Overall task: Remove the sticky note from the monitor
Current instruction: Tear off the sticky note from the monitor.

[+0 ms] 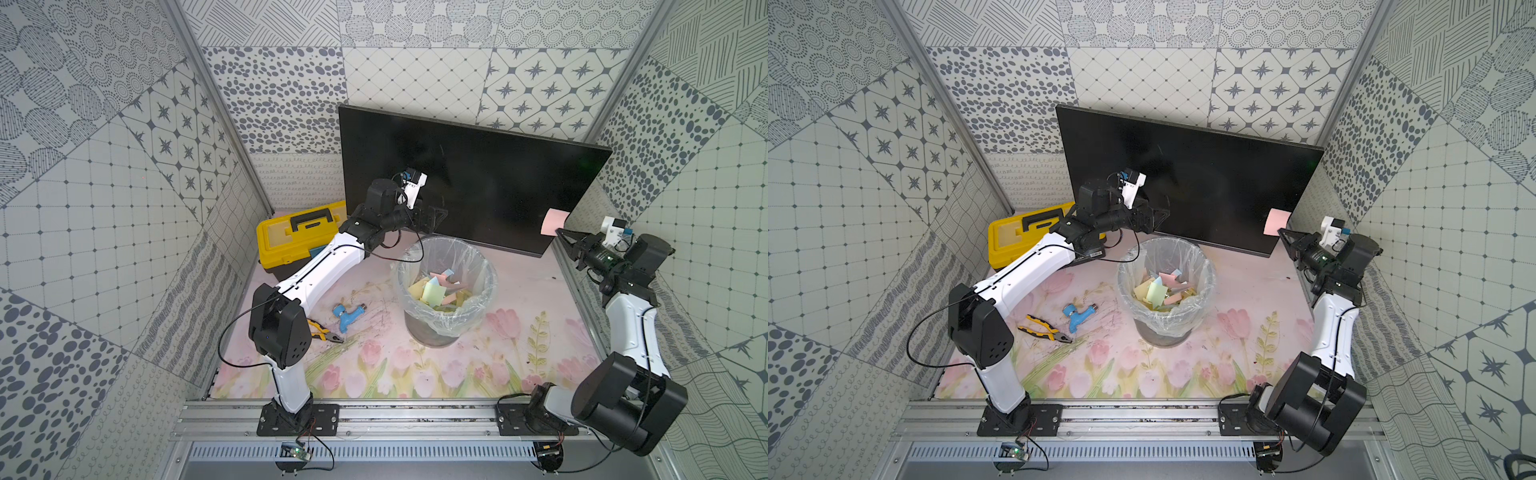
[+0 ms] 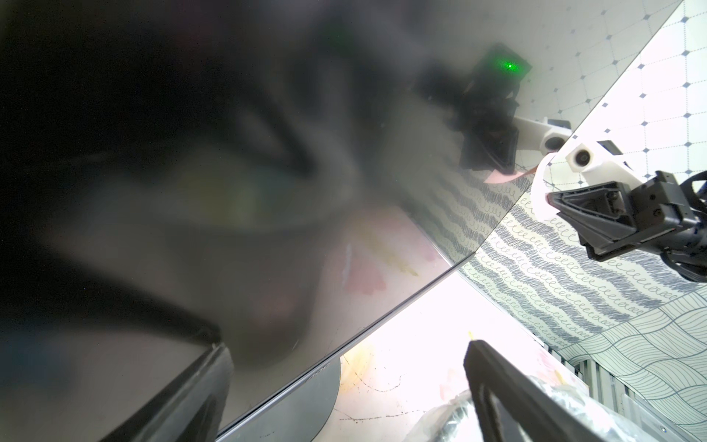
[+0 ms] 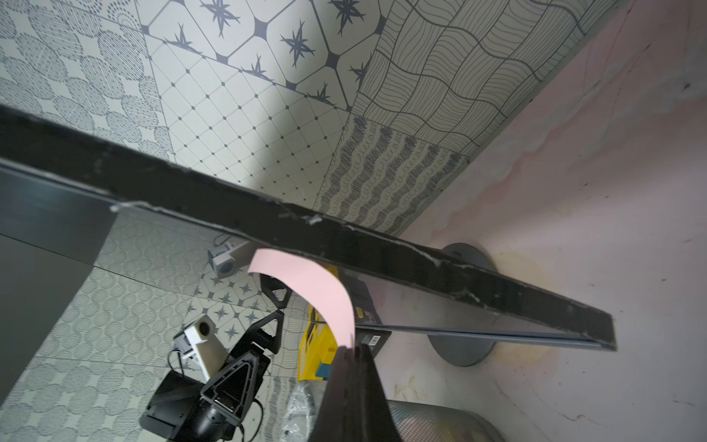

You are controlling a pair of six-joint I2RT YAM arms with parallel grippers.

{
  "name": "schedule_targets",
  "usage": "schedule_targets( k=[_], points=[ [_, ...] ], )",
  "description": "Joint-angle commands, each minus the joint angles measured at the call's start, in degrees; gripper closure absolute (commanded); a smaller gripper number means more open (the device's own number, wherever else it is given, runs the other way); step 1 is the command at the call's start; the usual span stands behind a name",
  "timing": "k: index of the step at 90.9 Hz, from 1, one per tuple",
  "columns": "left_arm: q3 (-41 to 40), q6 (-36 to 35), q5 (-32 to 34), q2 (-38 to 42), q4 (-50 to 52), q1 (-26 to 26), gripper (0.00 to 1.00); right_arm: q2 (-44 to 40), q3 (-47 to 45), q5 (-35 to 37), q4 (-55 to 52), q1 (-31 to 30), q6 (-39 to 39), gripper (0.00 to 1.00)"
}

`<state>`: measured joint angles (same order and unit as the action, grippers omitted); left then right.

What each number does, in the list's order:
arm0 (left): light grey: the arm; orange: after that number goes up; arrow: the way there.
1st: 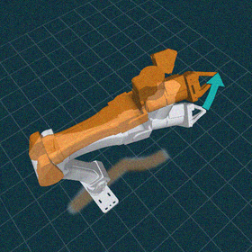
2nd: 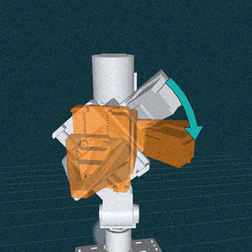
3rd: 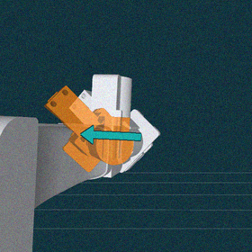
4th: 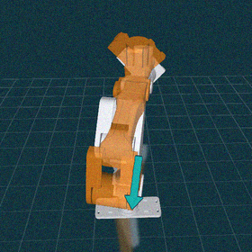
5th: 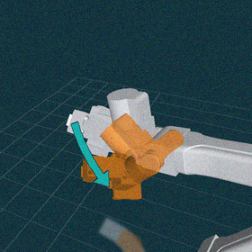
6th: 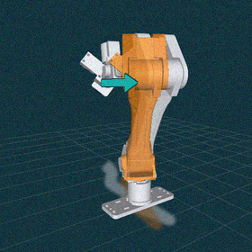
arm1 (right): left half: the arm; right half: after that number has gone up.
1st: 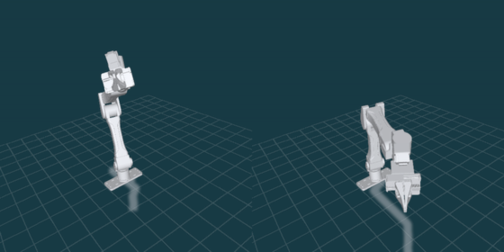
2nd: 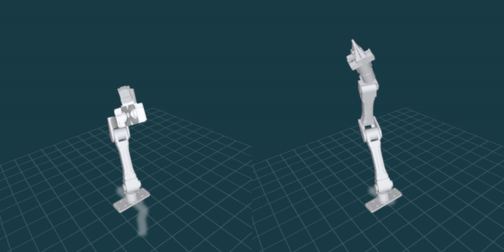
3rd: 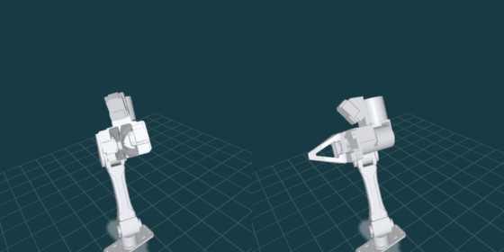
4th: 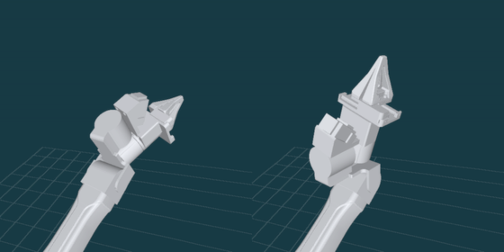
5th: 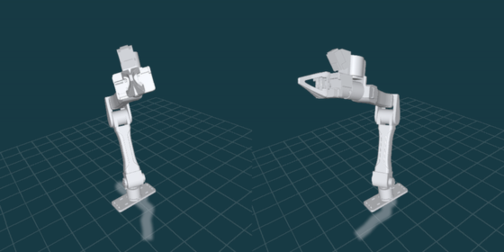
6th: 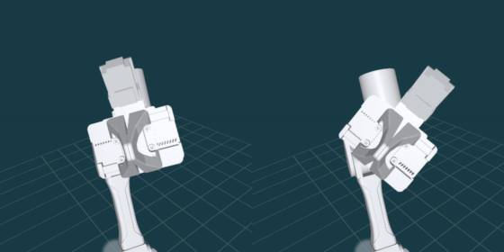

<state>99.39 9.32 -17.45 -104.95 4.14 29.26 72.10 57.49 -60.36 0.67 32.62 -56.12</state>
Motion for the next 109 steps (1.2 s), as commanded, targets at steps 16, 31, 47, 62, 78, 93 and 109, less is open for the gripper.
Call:
schedule_targets(
  k=[16, 31, 47, 62, 78, 93, 109],
  points=[
    [0.8, -0.7, 1.3, -0.5, -2.4, -0.1, 0.0, -3.9, 2.7, -1.2, -0.8, -0.5, 0.9, 1.0],
    [0.8, -0.9, 1.4, -0.4, -2.2, -0.1, 0.01, -5.6, 4.8, -2.4, -2.1, -1.0, 1.0, 1.0],
    [0.9, -1.6, 1.9, -0.5, -1.8, -0.2, 0.01, -6.6, 6.1, -3.0, -2.4, -1.2, 1.1, 1.0],
    [0.9, -2.2, 2.0, -0.3, -1.3, -0.2, 0.01, -7.8, 6.8, -3.7, -2.7, -2.0, 1.1, 1.0],
    [0.9, -2.3, 1.8, -0.1, -1.0, -0.2, 0.01, -9.2, 7.1, -4.1, -3.7, -3.3, 1.7, 1.0],
    [0.7, -2.3, 1.5, 0.4, -0.5, -0.2, 0.01, -10.0, 8.2, -3.9, -6.2, -5.0, 3.5, 1.0],
    [0.0, -2.5, 1.5, 1.6, -0.4, -0.2, 0.0, -10.3, 9.9, -3.4, -8.8, -7.0, 5.4, 1.0]
  ],
)
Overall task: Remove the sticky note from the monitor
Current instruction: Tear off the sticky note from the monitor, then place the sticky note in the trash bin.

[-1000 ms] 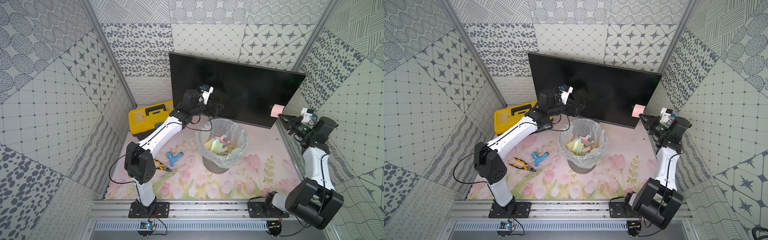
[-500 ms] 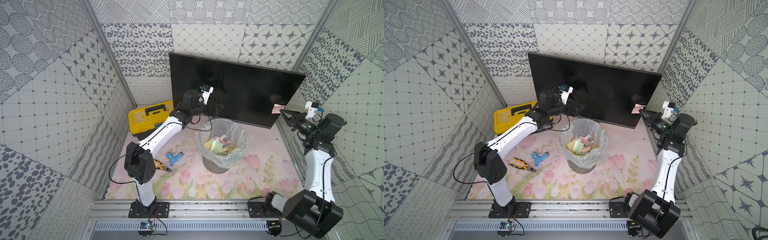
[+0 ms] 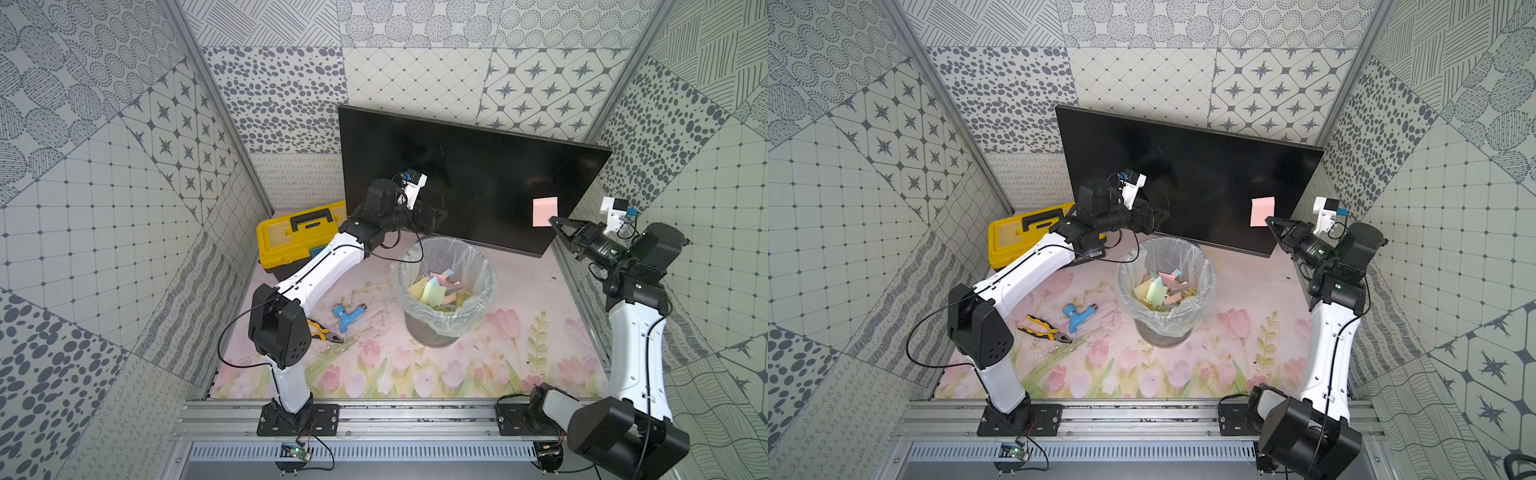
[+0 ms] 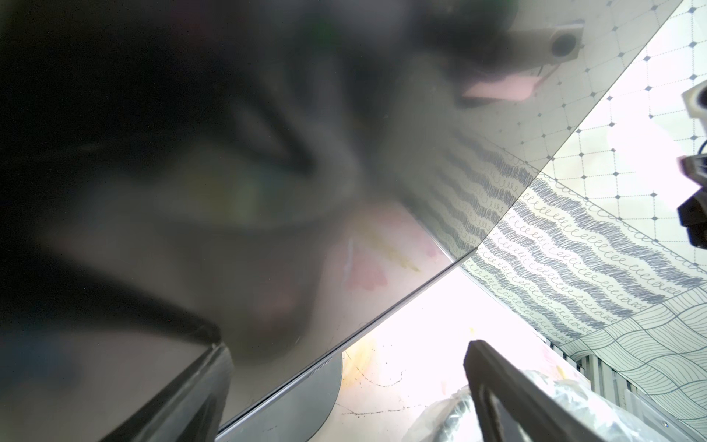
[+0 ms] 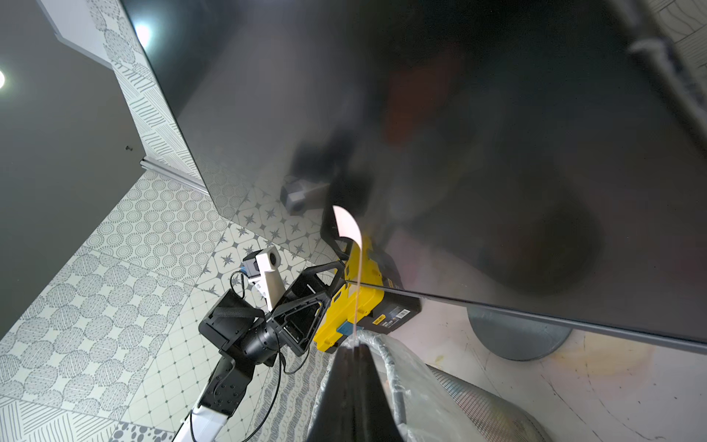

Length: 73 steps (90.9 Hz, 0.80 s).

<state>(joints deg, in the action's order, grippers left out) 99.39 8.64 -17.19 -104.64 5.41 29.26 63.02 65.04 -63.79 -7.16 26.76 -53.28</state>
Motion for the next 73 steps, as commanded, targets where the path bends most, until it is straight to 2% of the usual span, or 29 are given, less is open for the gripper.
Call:
schedule_targets(
  k=[1, 17, 39, 55, 73],
  points=[
    [-0.1, -1.8, 1.2, 1.4, -1.7, -0.2, 0.0, -1.2, 2.4, 0.0, -1.0, -1.2, 2.6, 1.0],
    [-2.2, -2.0, 1.4, 4.2, -2.6, -0.2, 0.01, -1.2, 4.4, 1.2, -5.3, -4.6, 6.7, 1.0],
    [-7.9, -5.1, 5.4, 10.7, -3.5, -0.2, 0.0, -1.3, 6.1, 3.9, -11.3, -11.4, 14.7, 1.0],
    [-9.4, -4.7, 8.5, 14.8, 2.5, -0.5, 0.01, -0.4, 8.7, 7.0, -16.6, -16.8, 20.9, 1.0],
    [-14.6, -3.9, 7.9, 20.8, 5.1, -1.6, 0.01, 1.2, 11.8, 9.6, -21.6, -21.9, 26.6, 1.0]
  ],
)
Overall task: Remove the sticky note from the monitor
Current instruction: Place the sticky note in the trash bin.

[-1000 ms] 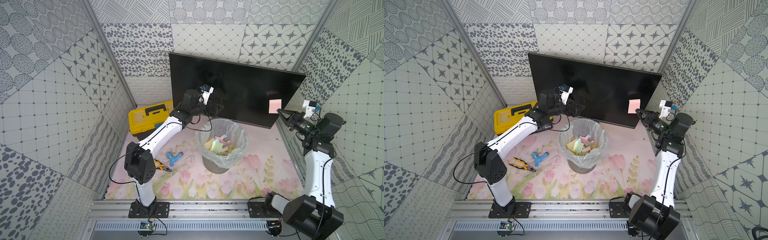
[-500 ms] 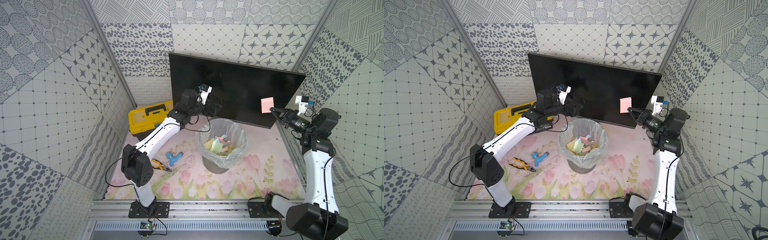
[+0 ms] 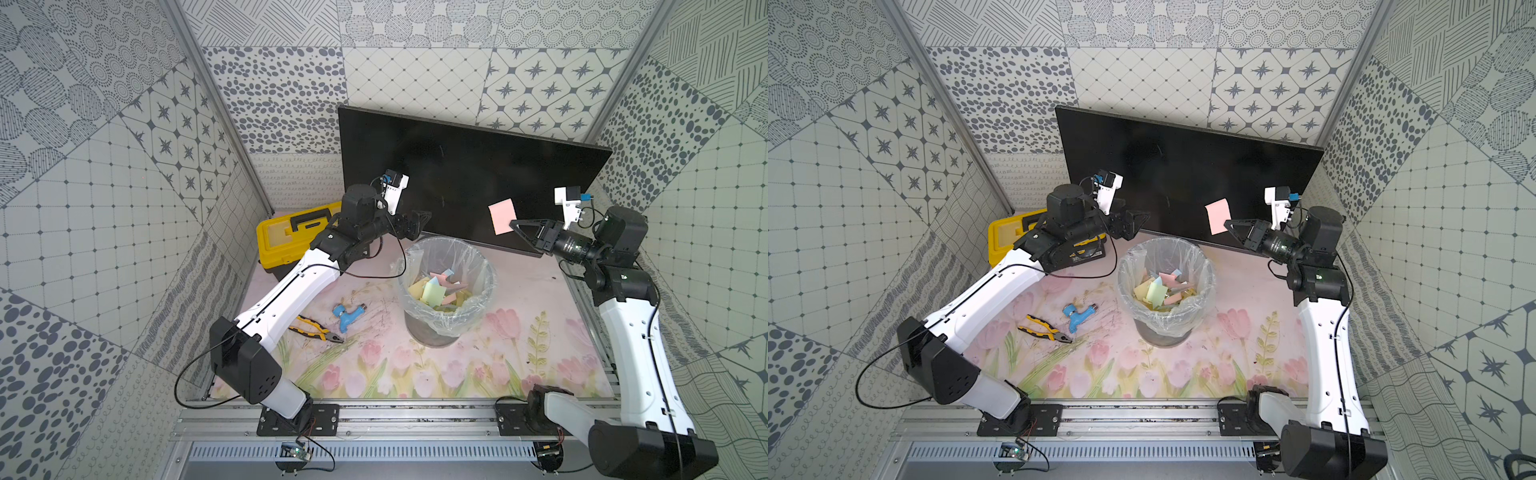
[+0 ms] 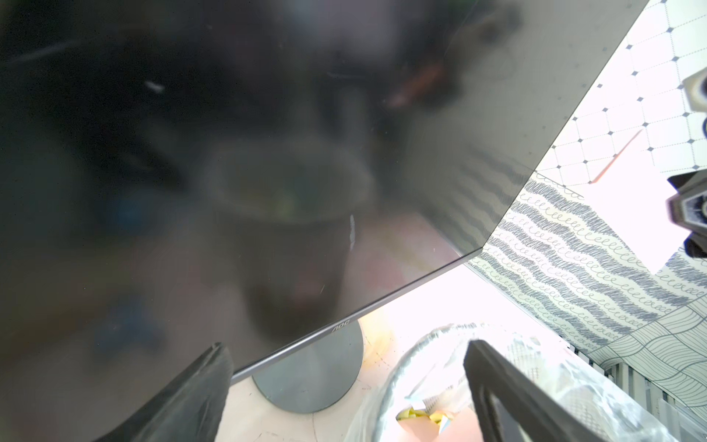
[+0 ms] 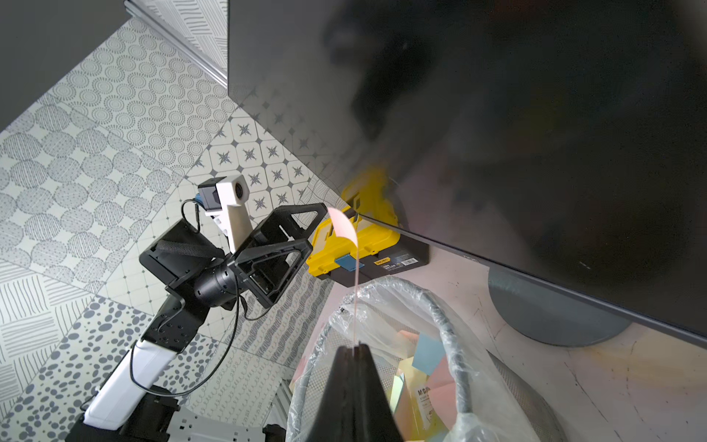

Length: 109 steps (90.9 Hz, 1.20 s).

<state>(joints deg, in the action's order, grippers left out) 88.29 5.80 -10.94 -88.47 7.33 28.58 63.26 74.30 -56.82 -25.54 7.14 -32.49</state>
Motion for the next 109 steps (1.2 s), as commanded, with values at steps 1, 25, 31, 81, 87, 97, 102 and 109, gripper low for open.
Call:
schedule_targets(
  k=[1, 25, 31, 81, 87, 97, 102, 109],
  points=[
    [-3.7, -1.1, 1.5, 4.9, 3.3, -1.0, 0.01, 1.0, 2.7, 2.9, -3.5, -2.4, 6.1, 1.0],
    [-7.9, -2.4, 0.1, 10.9, 9.6, -2.3, 0.0, 3.3, 8.1, 9.1, -11.5, -9.2, 14.6, 1.0],
    [-7.9, -2.1, -0.6, 11.7, 12.0, -2.4, 0.01, 4.1, 10.0, 10.9, -14.6, -11.0, 17.4, 1.0],
    [-7.7, 4.2, -12.1, 10.3, 20.6, -5.4, 0.08, 13.7, 21.2, 31.3, -40.0, -28.1, 33.8, 1.0],
    [-7.9, 5.0, -13.9, 9.6, 20.6, -5.4, 0.11, 14.1, 21.0, 32.0, -40.6, -29.2, 34.1, 1.0],
    [-8.0, 7.5, -16.8, 8.8, 19.6, -5.4, 0.16, 15.2, 21.3, 36.6, -42.7, -31.6, 35.7, 1.0],
    [-8.1, 8.3, -17.9, 8.3, 19.0, -5.5, 0.18, 16.3, 21.7, 38.0, -43.7, -32.7, 36.4, 1.0],
    [-7.9, 8.9, -18.1, 7.4, 19.2, -5.4, 0.22, 17.9, 22.1, 39.5, -44.1, -34.0, 36.7, 1.0]
  ],
)
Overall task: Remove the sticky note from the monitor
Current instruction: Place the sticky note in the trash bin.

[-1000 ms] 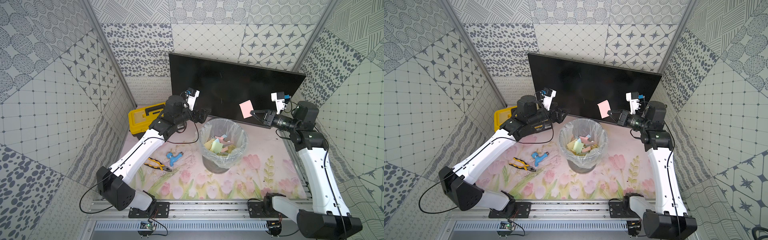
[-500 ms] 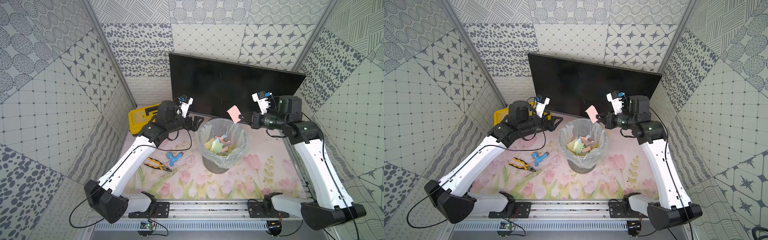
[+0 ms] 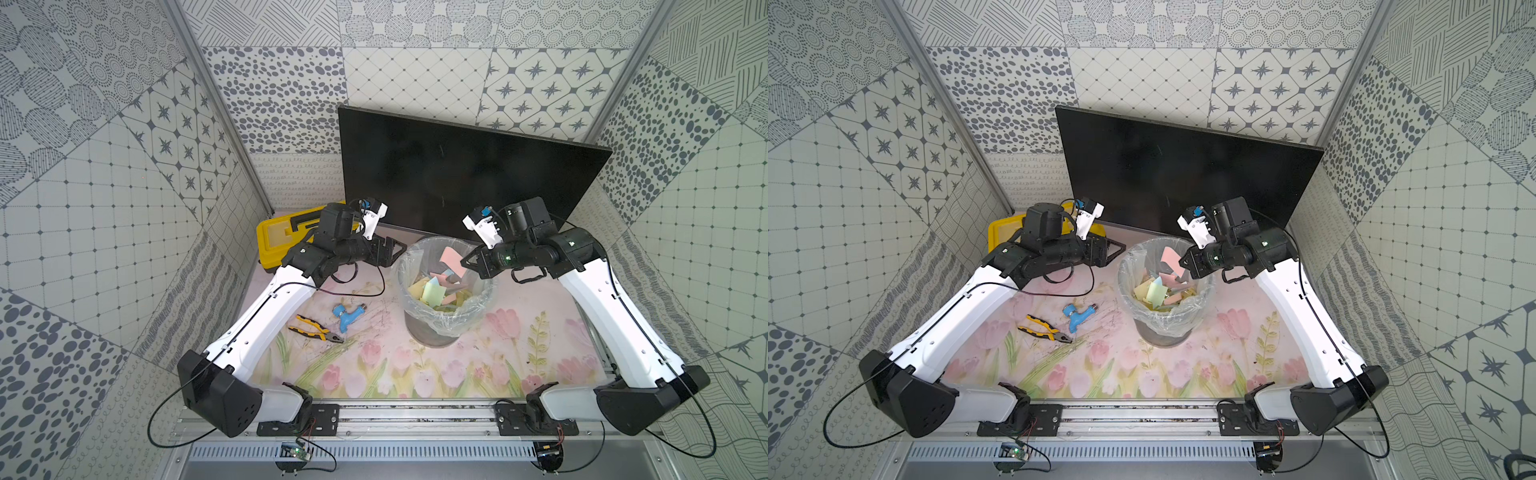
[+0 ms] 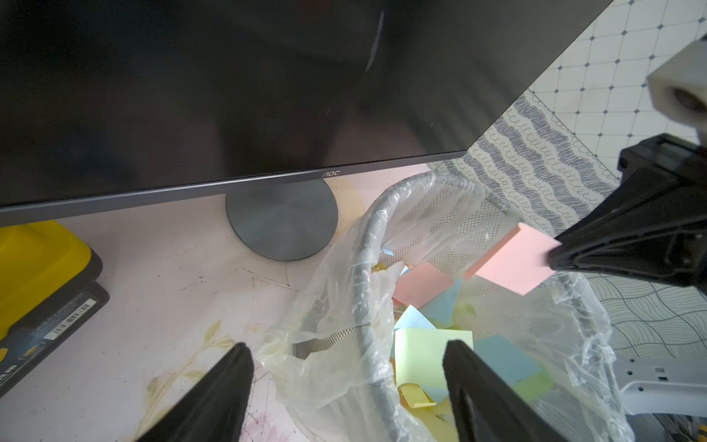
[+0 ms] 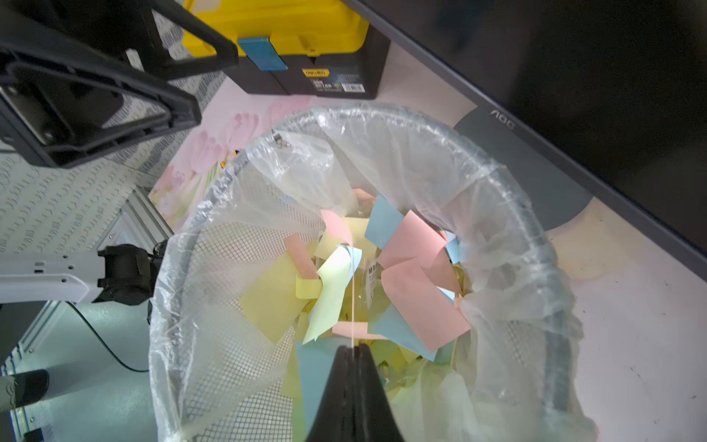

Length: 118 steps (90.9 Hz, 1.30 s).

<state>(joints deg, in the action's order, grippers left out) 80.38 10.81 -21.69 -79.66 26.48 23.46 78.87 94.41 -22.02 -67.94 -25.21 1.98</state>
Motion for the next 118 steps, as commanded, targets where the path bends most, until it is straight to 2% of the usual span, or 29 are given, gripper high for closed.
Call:
schedule_targets(
  k=[1, 19, 53, 65, 84, 100, 118],
  points=[
    [0.0, 4.1, -7.2, -1.6, 0.2, -0.3, 0.22, 2.5, 2.0, 4.9, -1.8, -1.9, 2.4, 1.0],
    [0.0, 7.5, -7.5, -4.0, 1.2, 0.0, 0.31, 5.9, 3.3, 7.5, -2.0, -4.7, 2.9, 1.0],
    [0.0, 8.2, -8.9, -5.8, 1.9, 0.4, 0.48, 9.5, 4.2, 17.2, -1.2, -8.9, 3.6, 1.0],
    [0.2, 8.6, -9.8, -6.3, 1.9, 0.4, 0.52, 11.1, 4.0, 17.3, -1.2, -9.5, 3.9, 1.0],
    [0.1, 8.7, -9.3, -6.4, 2.1, 0.4, 0.53, 12.7, 3.1, 15.9, -1.2, -10.3, 4.6, 1.0],
    [0.0, 8.8, -9.2, -6.1, 2.3, 0.5, 0.52, 13.2, 2.4, 16.0, -1.2, -10.4, 4.7, 0.88],
    [0.1, 8.8, -9.2, -5.8, 2.5, 0.4, 0.52, 12.7, 2.7, 15.3, -0.6, -10.3, 4.6, 0.68]
  ],
)
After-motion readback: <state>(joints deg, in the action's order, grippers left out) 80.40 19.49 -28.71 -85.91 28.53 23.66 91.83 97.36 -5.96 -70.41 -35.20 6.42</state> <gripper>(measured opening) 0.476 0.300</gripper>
